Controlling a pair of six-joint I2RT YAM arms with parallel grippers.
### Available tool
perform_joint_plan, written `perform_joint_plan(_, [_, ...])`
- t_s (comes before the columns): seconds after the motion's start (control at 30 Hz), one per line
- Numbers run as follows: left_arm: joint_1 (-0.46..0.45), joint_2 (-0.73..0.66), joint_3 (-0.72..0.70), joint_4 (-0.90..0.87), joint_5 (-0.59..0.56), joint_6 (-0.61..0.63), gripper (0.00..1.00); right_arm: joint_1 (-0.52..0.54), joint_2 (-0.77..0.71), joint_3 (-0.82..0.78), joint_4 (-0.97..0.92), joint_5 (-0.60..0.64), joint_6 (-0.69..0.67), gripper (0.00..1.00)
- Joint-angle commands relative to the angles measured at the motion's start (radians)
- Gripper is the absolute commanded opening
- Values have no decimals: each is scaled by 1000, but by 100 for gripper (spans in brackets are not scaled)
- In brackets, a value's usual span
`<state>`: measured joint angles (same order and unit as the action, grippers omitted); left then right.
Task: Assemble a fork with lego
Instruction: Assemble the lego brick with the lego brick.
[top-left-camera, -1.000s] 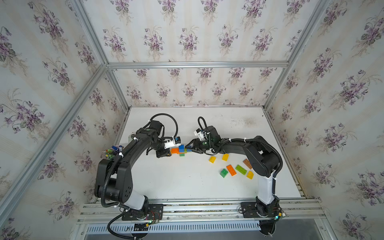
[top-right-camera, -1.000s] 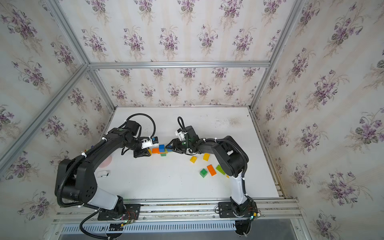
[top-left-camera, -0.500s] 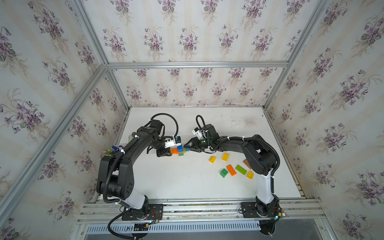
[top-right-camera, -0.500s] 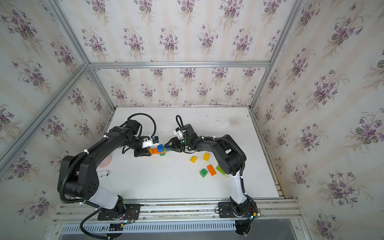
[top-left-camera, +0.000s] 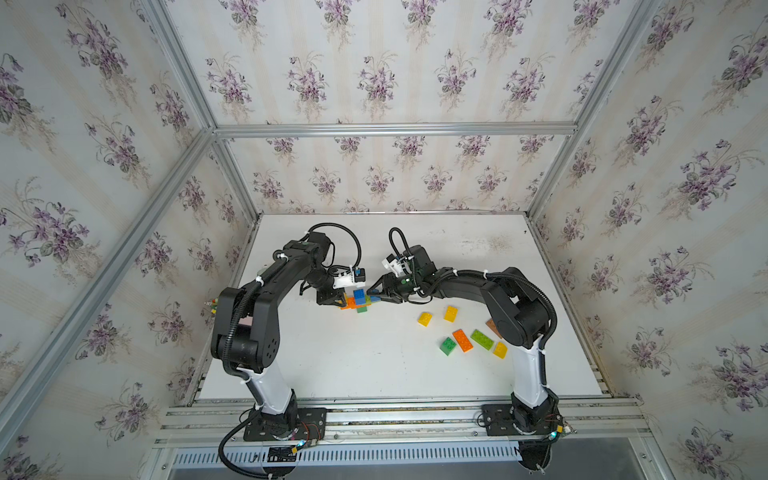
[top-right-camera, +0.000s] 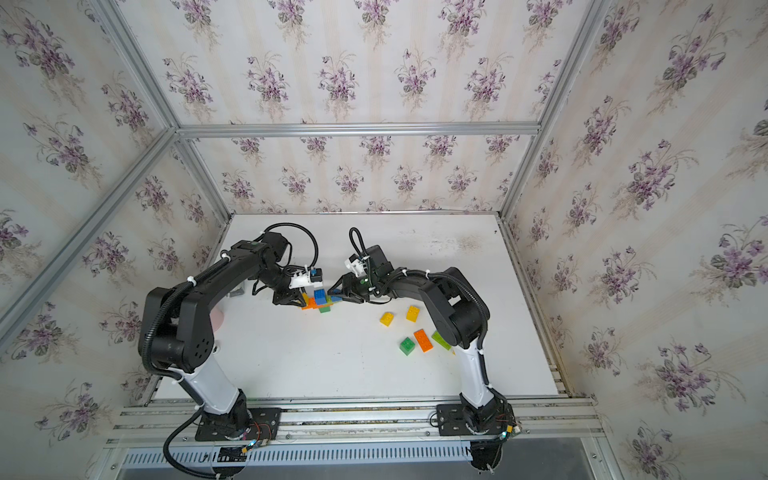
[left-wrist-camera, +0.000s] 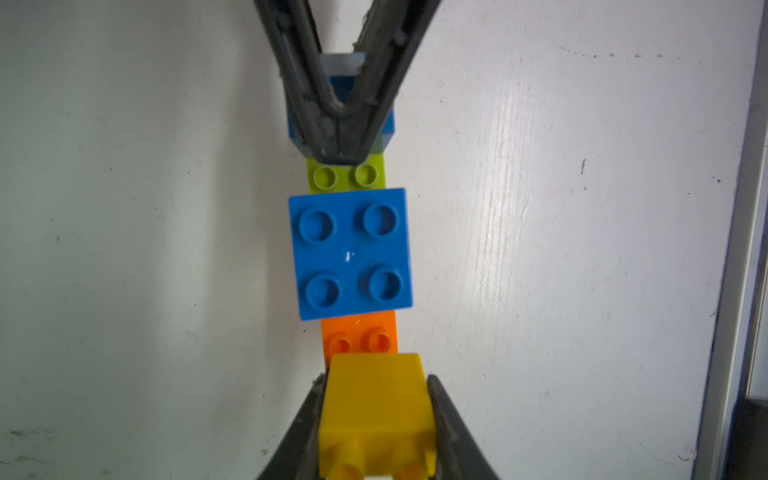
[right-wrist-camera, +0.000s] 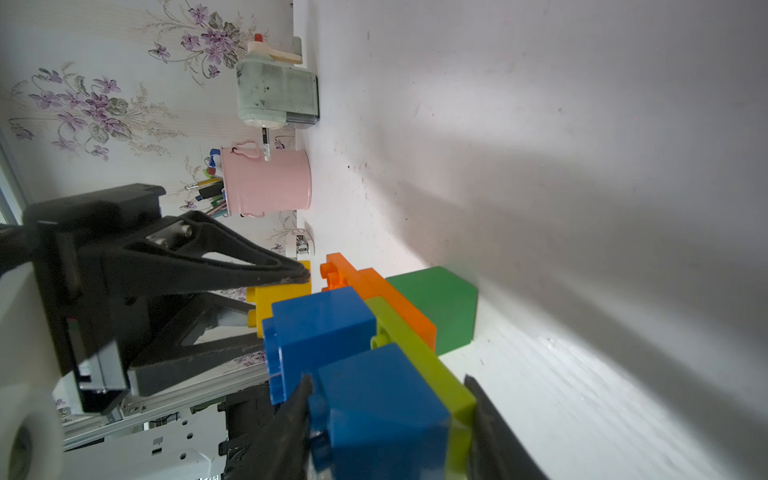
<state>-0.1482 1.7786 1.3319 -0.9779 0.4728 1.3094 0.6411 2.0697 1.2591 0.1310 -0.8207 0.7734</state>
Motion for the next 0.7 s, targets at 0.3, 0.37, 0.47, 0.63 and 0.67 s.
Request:
perform_joint_plan(0.3, [-16, 39, -13, -33, 14, -9, 10, -4, 19, -3, -14, 6, -10, 48])
perform_joint_plan(0.37, [-16, 49, -14, -25, 8, -29, 10, -5, 24, 0, -12, 2, -8, 48])
perform_joint_plan(0.47, [-19, 61, -11, -15, -3, -43, 10, -4, 26, -1, -10, 3, -8, 48])
perform_joint_plan(0.63, [-27, 78, -6, -25, -13, -46, 10, -4, 20, -10, -12, 17, -10, 48])
perform_joint_plan(0.67, [-30, 74, -10, -25, -18, -47, 10, -4, 18, -13, -11, 20, -10, 48])
